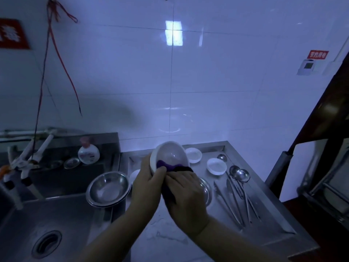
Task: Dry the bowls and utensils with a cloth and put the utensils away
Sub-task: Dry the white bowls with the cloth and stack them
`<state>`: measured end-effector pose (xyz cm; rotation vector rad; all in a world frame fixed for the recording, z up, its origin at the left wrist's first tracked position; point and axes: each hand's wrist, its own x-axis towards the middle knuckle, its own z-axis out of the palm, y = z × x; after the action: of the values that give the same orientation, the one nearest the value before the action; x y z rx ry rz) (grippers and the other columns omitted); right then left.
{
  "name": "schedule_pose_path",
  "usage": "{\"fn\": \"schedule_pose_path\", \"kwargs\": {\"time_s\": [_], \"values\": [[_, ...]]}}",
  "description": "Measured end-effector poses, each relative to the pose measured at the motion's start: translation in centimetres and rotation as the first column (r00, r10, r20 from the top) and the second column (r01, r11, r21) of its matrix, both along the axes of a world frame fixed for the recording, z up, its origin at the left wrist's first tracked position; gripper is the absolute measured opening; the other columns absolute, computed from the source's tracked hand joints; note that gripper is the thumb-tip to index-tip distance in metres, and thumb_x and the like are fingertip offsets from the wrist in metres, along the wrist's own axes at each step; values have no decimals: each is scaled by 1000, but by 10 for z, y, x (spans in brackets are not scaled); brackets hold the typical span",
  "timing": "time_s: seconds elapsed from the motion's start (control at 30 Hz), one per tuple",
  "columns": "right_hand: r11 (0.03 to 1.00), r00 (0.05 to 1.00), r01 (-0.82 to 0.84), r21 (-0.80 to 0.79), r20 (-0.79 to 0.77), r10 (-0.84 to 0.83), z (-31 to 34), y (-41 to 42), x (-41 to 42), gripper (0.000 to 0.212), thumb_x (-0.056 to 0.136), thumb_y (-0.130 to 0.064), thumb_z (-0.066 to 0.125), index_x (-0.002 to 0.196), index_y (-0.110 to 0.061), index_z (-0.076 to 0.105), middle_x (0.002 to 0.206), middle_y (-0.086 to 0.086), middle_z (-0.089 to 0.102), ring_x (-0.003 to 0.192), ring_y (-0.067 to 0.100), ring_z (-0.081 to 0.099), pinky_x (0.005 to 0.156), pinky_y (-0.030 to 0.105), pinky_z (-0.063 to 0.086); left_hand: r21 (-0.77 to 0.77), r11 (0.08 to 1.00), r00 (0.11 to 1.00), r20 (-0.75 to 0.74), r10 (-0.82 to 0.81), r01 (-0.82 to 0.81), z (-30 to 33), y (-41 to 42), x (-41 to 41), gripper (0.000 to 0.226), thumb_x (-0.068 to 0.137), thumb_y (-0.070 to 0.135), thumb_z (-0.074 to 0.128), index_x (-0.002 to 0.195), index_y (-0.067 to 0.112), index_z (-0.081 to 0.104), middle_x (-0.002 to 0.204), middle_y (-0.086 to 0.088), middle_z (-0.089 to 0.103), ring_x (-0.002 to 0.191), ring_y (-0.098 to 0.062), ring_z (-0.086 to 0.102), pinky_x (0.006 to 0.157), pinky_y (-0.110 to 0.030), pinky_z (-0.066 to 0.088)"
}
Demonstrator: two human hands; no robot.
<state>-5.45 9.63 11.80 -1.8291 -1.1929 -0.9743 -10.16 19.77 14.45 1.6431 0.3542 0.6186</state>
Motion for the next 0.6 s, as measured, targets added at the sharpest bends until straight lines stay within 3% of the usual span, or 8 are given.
{"fn": "schedule_pose_path", "kwargs": {"time_s": [0.1, 0.2, 0.27, 0.4, 0.5, 0.6], "values": [[998, 996, -58, 1, -70, 58, -13, 0, -9, 17, 89, -16, 67, 104, -10, 71, 100, 2, 71, 90, 18, 64, 84, 33, 50, 95, 995, 1000, 13, 10, -12, -3, 5, -3, 35, 79, 35, 43, 114, 37, 49, 91, 14, 63, 80, -3, 61, 68, -30, 54], [983, 973, -128, -134, 172, 151, -20, -16, 11, 15, 90, -15, 67, 103, -11, 74, 101, 3, 73, 89, 18, 66, 84, 34, 51, 187, 980, 997, -46, -58, 66, 1, 15, -7, 34, 79, 34, 40, 110, 40, 52, 94, 14, 62, 84, -8, 60, 72, -40, 56], [952, 900, -141, -271, 366, 237, -19, -28, 31, 14, 87, -11, 69, 101, -12, 75, 95, 4, 73, 81, 20, 66, 80, 34, 52, 253, 953, 983, -128, -135, 164, 5, 22, -9, 35, 78, 35, 39, 110, 38, 54, 96, 7, 63, 86, -16, 61, 75, -46, 55], [875, 793, -156, -459, 470, 388, -14, -38, 53, 16, 87, -9, 68, 102, -13, 70, 90, 5, 70, 76, 25, 63, 80, 37, 49, 311, 873, 907, -316, -278, 376, 22, 33, -4, 39, 74, 35, 41, 110, 35, 57, 100, 1, 64, 88, -18, 62, 75, -40, 57], [933, 854, -101, -344, 451, 259, -14, -30, 45, 16, 87, -9, 70, 102, -13, 72, 92, 3, 71, 77, 22, 64, 76, 37, 50, 200, 942, 959, -146, -243, 269, 24, 31, -4, 32, 69, 33, 50, 98, 44, 57, 99, 9, 64, 86, -11, 62, 66, -28, 54], [996, 962, -15, -85, 269, 38, -7, -11, 23, 16, 88, -15, 71, 104, -12, 72, 98, 1, 72, 84, 18, 66, 74, 37, 51, 13, 988, 987, 38, -154, 154, 7, 12, -5, 39, 77, 28, 59, 112, 44, 51, 103, 14, 63, 93, -4, 62, 67, -20, 53]]}}
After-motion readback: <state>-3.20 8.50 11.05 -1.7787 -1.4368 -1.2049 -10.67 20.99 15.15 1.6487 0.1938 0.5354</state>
